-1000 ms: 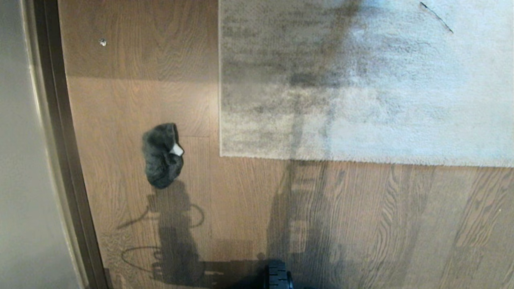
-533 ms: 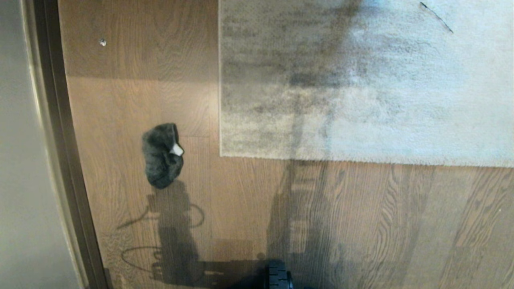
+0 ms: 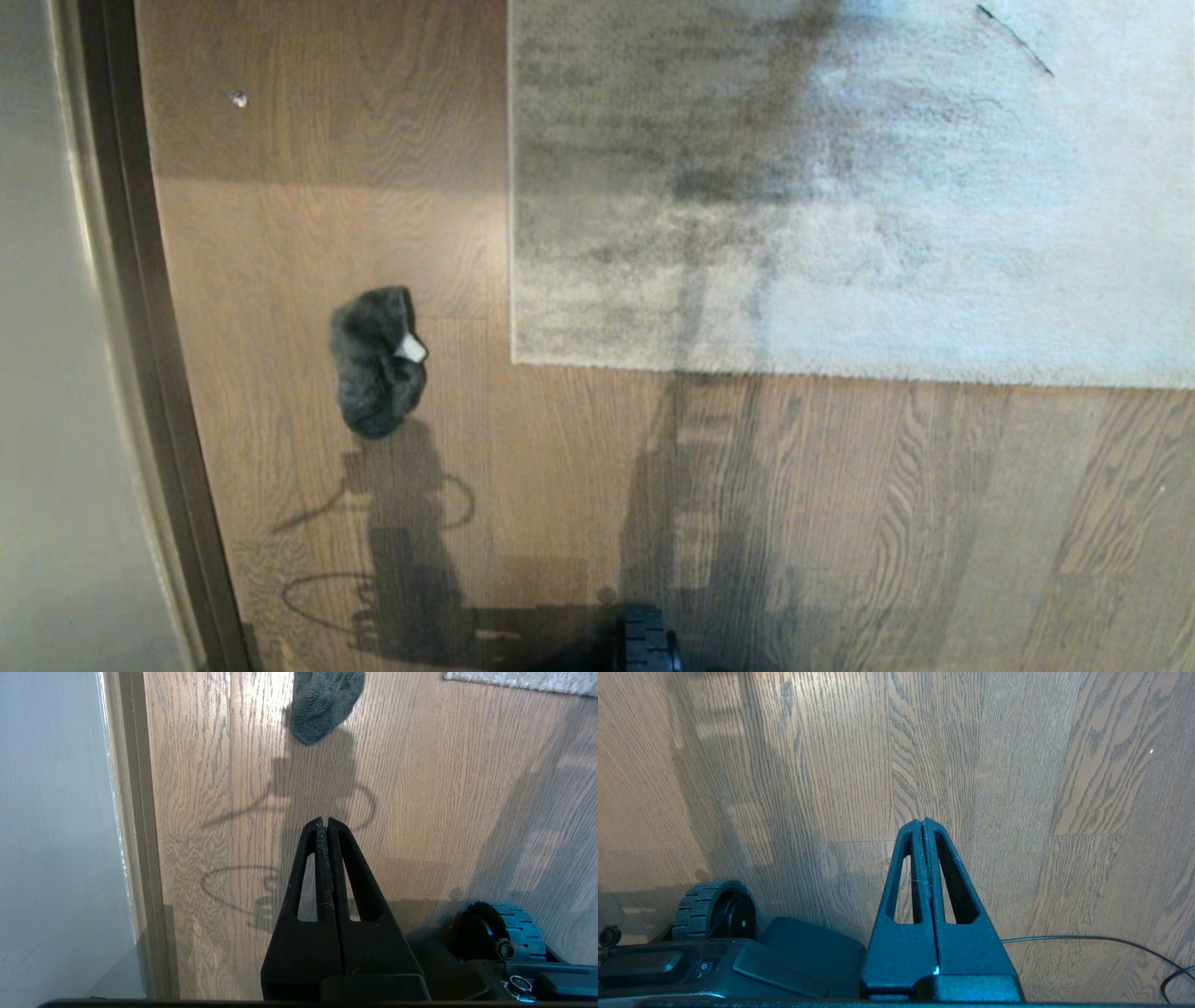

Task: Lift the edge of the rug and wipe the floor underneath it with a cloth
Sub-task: Pick up the rag

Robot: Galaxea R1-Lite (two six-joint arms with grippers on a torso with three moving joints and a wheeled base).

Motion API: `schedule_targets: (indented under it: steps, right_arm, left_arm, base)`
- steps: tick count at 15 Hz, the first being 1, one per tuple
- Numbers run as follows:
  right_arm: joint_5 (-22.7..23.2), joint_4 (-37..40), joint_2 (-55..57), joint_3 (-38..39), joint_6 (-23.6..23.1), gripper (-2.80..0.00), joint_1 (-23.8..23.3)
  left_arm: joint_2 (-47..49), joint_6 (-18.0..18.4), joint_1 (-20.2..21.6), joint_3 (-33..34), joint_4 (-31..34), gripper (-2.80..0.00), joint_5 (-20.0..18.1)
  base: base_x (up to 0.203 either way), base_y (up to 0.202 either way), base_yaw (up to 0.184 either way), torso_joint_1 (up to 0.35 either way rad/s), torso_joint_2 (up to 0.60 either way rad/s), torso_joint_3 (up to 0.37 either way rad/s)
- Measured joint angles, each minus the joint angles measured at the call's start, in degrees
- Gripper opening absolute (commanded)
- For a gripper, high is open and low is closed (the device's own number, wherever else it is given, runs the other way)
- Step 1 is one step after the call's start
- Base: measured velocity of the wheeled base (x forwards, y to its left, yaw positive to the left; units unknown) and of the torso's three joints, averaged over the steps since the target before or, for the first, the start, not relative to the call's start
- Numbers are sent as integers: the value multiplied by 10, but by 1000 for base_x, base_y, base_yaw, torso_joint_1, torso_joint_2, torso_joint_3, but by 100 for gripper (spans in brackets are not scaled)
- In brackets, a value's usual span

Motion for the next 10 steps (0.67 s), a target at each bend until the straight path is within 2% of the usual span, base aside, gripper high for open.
schedule_targets:
  steps: [10]
  right_arm:
    - [0,0,0,0,0,-280,0]
  left_arm:
    - [51,0,0,-4,13,-280,3]
  base:
    - [0,0,0,0,0,0]
